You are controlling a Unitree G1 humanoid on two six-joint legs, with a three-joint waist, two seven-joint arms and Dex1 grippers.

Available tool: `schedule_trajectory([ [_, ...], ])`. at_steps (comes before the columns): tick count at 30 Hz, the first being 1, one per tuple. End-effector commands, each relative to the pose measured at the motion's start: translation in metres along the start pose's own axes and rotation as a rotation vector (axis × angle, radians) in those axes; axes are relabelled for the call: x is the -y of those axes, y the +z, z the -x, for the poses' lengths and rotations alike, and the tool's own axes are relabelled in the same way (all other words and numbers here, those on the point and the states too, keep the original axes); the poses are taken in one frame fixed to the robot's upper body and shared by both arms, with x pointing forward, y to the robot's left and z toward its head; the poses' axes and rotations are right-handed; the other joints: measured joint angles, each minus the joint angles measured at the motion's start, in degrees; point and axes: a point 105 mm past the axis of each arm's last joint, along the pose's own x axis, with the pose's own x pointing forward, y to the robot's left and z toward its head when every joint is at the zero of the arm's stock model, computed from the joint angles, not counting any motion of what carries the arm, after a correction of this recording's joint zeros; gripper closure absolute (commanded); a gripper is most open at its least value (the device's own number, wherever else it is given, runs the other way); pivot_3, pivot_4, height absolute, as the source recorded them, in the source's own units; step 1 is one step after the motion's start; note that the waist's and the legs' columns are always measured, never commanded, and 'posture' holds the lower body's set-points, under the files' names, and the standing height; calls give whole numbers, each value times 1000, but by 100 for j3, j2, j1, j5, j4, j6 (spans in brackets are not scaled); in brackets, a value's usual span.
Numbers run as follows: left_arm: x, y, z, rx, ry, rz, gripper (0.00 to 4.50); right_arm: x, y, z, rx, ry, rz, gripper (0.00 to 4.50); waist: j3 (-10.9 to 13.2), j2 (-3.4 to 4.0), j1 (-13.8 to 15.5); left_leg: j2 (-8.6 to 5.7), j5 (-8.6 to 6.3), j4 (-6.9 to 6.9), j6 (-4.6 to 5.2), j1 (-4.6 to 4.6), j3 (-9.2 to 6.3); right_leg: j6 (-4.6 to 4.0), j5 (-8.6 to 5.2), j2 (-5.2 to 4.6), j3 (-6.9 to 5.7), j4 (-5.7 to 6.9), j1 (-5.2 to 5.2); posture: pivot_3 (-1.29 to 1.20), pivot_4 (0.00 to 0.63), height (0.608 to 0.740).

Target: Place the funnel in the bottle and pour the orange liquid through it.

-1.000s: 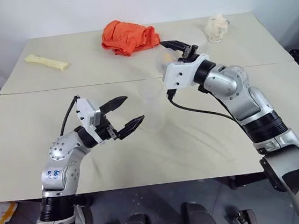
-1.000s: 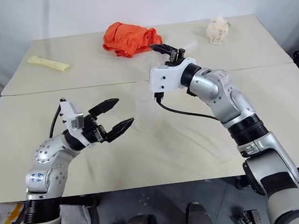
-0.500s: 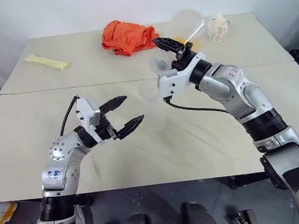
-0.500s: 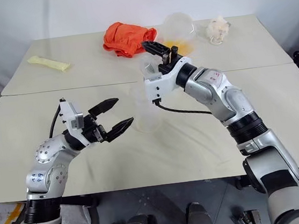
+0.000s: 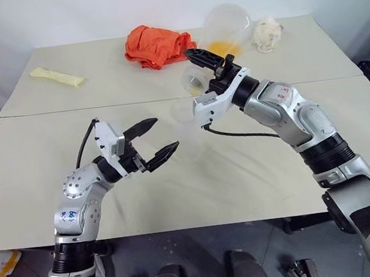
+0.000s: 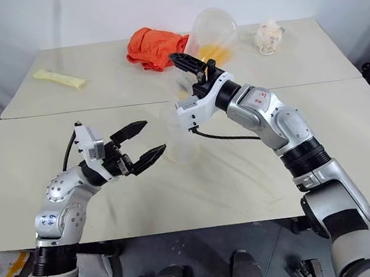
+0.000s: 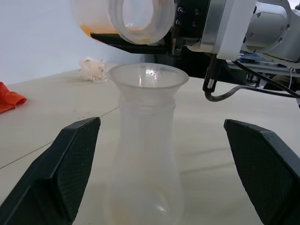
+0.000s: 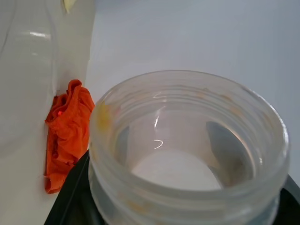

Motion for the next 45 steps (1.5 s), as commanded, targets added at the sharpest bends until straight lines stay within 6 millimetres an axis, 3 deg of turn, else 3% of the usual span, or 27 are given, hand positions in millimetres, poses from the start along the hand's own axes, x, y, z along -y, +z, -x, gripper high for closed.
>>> schedule_trajectory([
  [1, 2, 6, -1, 25, -6, -26, 0, 25, 2, -5, 25, -82, 62, 2007, 0, 0, -1, 0, 0, 0, 0, 0, 1, 0, 0, 0, 1, 0, 0, 0, 150, 740],
  [14, 3, 6, -1, 24, -7, -21, 0, 15, 7, -5, 53, -46, 114, 2007, 0, 0, -6, 0, 0, 0, 0, 1, 1, 0, 0, 1, 1, 1, 0, 0, 150, 740],
  [45, 2, 9, -3, 42, -1, -28, 0, 11, 4, -2, 51, -52, 190, 2007, 0, 0, -7, 0, 0, 1, 0, 1, 3, 0, 0, 1, 2, 2, 0, 0, 150, 740],
])
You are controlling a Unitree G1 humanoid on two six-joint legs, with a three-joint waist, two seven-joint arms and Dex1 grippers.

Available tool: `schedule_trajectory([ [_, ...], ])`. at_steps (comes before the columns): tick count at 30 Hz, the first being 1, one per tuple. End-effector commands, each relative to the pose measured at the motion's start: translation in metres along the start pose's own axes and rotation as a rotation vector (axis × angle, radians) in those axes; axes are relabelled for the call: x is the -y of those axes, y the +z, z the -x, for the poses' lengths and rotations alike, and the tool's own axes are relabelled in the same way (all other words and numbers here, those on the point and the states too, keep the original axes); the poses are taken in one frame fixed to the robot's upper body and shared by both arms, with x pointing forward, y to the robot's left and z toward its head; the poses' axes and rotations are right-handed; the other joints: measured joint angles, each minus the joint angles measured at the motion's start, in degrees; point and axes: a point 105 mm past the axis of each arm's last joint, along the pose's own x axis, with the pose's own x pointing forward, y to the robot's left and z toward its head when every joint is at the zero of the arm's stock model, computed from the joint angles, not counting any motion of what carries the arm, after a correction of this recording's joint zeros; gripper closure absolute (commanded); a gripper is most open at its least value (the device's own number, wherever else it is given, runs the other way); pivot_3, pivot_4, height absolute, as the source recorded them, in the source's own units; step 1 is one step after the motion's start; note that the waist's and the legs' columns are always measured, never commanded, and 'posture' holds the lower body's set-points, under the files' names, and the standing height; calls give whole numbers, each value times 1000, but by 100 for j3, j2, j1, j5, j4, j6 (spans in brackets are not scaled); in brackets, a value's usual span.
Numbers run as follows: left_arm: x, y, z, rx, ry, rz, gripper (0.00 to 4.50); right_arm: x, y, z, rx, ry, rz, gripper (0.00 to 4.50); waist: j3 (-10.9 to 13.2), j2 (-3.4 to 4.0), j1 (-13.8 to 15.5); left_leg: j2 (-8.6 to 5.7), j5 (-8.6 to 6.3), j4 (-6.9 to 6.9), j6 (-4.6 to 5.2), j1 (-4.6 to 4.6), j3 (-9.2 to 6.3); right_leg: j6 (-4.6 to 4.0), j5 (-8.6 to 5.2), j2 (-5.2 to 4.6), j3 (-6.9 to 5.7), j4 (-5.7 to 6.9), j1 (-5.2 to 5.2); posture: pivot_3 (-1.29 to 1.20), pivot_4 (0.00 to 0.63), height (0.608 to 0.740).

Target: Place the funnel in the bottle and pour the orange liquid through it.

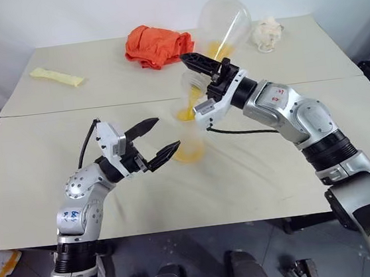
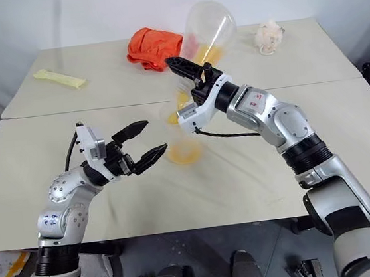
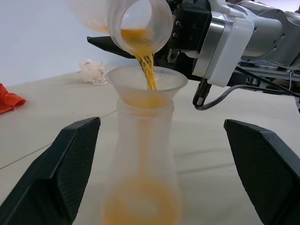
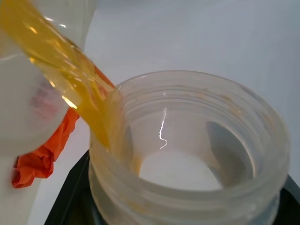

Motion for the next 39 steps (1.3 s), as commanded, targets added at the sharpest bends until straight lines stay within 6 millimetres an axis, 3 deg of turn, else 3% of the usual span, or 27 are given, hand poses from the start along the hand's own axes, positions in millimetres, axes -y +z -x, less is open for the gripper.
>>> schedule_trajectory([
  [1, 1, 9, 0, 30, -3, -31, 0, 14, -2, -1, 8, -56, 26, 2007, 0, 0, 0, 0, 0, 0, 0, 0, 0, 0, 0, 0, 0, 0, 0, 0, 150, 740],
  [39, 6, 12, -1, 74, -12, -5, 0, 19, 0, -5, 42, -87, 112, 2007, 0, 0, -6, 0, 0, 1, 0, 1, 2, 0, 0, 1, 1, 2, 0, 0, 150, 740],
])
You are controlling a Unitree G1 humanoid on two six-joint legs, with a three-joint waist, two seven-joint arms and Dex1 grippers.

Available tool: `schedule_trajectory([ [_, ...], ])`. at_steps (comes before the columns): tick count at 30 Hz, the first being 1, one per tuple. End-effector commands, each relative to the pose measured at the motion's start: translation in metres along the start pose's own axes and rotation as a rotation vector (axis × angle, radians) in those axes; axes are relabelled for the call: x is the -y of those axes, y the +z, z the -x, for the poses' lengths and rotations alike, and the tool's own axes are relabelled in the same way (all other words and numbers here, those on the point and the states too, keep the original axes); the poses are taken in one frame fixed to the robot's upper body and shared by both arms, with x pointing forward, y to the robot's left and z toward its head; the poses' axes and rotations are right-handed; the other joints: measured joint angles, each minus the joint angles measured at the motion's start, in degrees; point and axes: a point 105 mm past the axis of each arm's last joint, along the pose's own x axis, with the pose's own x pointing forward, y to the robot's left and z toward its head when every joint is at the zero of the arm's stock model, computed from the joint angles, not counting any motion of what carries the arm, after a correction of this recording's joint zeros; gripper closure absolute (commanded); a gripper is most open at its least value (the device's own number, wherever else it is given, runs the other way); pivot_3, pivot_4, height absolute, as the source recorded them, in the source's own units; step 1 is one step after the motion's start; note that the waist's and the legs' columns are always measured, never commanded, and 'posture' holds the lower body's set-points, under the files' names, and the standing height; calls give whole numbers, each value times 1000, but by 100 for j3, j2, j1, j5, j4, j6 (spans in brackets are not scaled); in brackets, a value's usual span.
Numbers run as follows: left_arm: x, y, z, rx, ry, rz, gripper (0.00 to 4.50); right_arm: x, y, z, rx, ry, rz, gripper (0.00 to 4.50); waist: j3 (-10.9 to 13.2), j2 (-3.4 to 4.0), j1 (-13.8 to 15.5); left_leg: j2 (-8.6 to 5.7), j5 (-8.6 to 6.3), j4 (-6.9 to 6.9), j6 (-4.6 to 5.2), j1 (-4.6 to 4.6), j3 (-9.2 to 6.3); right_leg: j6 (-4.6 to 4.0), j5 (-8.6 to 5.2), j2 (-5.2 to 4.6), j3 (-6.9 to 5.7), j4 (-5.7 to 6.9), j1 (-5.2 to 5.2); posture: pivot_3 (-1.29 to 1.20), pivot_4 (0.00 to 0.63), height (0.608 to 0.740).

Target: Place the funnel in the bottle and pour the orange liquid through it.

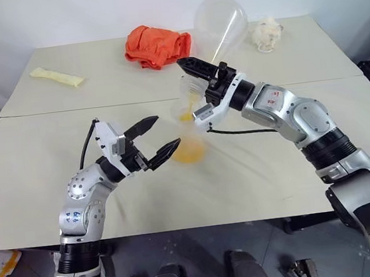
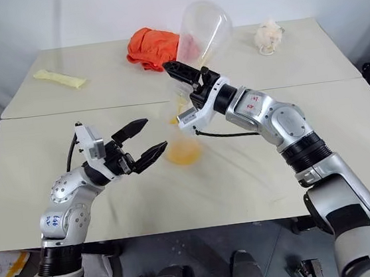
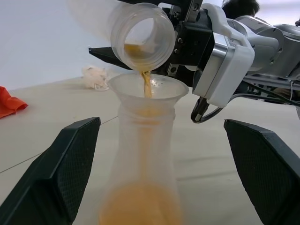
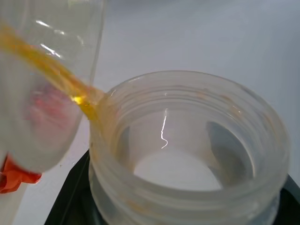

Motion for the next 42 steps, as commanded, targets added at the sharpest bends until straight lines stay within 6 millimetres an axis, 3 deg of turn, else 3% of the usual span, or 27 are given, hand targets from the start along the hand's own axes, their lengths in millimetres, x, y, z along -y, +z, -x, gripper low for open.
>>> schedule_trajectory([
  [1, 6, 11, 0, 43, -28, -20, 0, 20, -5, -2, 5, -64, 46, 2007, 0, 0, 0, 0, 0, 0, 0, 0, 0, 0, 0, 0, 0, 0, 0, 0, 150, 740],
  [16, 5, 13, 2, 38, -29, -27, 0, 26, -5, -4, 24, -92, 63, 2007, 0, 0, -3, 0, 0, 0, 0, 0, 0, 0, 0, 1, 0, 0, 0, 0, 150, 740],
  [26, 4, 20, 26, -2, -6, -37, 0, 23, -6, -3, 23, -81, 66, 2007, 0, 0, -22, 4, 1, -2, -2, 2, 1, -1, 0, 2, 4, 1, 0, 0, 150, 740],
  [34, 5, 21, 18, 11, -9, -33, 0, 22, -1, -1, 40, -69, -22, 2007, 0, 0, -12, 3, 1, 1, -1, 2, 0, -1, 0, 2, 4, 1, 1, 0, 150, 740],
  [39, 7, 19, 14, 13, -20, -19, 0, 29, -23, 6, -81, -93, -542, 2007, 0, 0, -20, 7, 1, 1, -2, 3, 0, -1, 0, 4, 0, 1, 4, 0, 150, 740],
  [42, 7, 19, 15, 10, -19, -19, 0, 36, -45, 22, -117, -91, -837, 2007, 0, 0, -9, 8, 1, 4, -1, 2, -3, 0, 0, 3, -1, 2, 6, 0, 150, 740],
])
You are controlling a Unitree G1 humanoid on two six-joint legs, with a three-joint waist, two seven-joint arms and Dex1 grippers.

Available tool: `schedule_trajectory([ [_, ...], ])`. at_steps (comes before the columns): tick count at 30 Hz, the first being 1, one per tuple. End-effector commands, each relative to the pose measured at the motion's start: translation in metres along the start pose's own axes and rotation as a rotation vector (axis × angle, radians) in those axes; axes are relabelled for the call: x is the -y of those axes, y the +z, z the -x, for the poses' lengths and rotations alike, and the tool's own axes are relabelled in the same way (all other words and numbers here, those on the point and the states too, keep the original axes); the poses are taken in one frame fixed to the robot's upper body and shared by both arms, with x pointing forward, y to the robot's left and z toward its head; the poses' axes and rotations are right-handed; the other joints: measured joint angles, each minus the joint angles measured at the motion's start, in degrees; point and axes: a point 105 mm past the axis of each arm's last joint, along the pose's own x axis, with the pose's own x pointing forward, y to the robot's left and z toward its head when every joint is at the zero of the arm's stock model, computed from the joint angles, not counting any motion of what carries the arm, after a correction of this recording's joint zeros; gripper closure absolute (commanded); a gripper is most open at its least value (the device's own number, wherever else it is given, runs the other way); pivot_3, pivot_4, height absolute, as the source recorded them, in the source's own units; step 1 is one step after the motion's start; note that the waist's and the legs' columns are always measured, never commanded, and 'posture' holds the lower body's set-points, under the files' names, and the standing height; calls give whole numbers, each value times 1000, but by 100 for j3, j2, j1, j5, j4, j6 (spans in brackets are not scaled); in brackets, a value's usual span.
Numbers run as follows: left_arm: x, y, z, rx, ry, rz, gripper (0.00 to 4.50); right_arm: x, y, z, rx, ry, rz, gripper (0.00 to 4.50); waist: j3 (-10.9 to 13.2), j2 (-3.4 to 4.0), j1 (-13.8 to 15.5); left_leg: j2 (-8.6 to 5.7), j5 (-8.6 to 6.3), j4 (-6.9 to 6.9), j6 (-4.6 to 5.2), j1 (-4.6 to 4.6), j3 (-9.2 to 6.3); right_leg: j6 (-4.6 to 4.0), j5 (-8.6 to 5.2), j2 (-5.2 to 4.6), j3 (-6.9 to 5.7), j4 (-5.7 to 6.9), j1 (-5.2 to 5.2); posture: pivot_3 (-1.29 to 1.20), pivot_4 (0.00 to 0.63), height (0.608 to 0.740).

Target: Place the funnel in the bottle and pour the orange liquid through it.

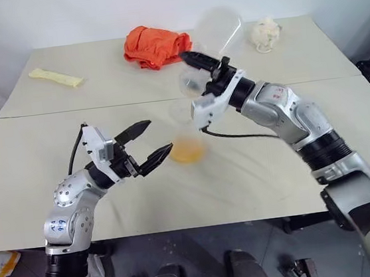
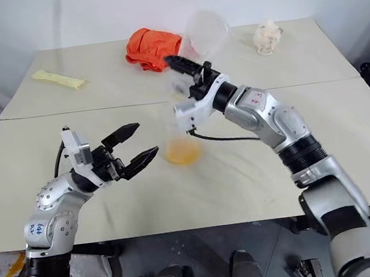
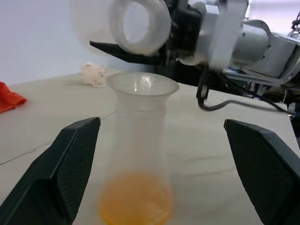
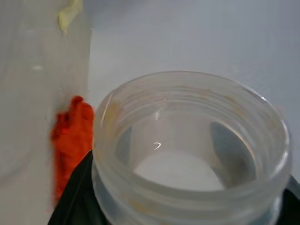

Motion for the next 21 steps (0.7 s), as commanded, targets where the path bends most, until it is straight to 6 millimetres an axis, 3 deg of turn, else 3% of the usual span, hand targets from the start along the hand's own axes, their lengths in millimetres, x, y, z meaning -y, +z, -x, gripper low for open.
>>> schedule_trajectory([
  [1, 3, 12, -2, 28, -16, -37, 0, 49, -19, 22, -26, -56, -365, 2007, 0, 0, 30, -1, 0, 1, 0, -1, -1, 0, 0, -1, 0, -1, 1, 0, 150, 740],
  [3, 3, 11, -1, 26, -14, -36, 0, 57, -34, 42, -44, -6, -548, 2007, 0, 0, 59, -2, -1, 6, 1, -1, -10, 1, 0, -3, -5, -3, 8, 0, 150, 740],
  [6, 2, 10, 0, 26, -5, -22, 0, 62, -71, 83, -166, 28, -764, 2007, 0, 0, 107, -8, -3, 9, 5, -1, -28, 0, 0, -9, -15, -8, 21, 0, 150, 740],
  [9, 1, 10, 0, 28, -1, -15, 0, 44, -102, 120, -302, 45, -1036, 2007, 0, -1, 118, -9, -4, 8, 6, -1, -25, 0, 0, -11, -14, -11, 22, 0, 150, 740],
  [12, 1, 9, -1, 28, 0, -14, 0, 25, -127, 156, -443, -1, -1125, 2007, 0, 0, 100, -4, -3, 6, 5, 1, -19, 0, 0, -8, -14, -10, 22, 0, 150, 740],
  [14, 0, 9, -1, 28, 0, -14, 0, 28, -147, 180, -497, -158, -1177, 2007, 1, 2, 81, -4, -3, 4, 5, 1, -4, 0, 0, -9, -5, -10, 17, 0, 150, 740],
  [21, -1, 11, -2, 27, -1, -12, 0, 14, -156, 217, -517, -367, -1216, 2007, 3, 6, 66, -2, -3, 8, 6, 5, 12, 1, 1, -7, 1, -7, 14, 0, 150, 740],
])
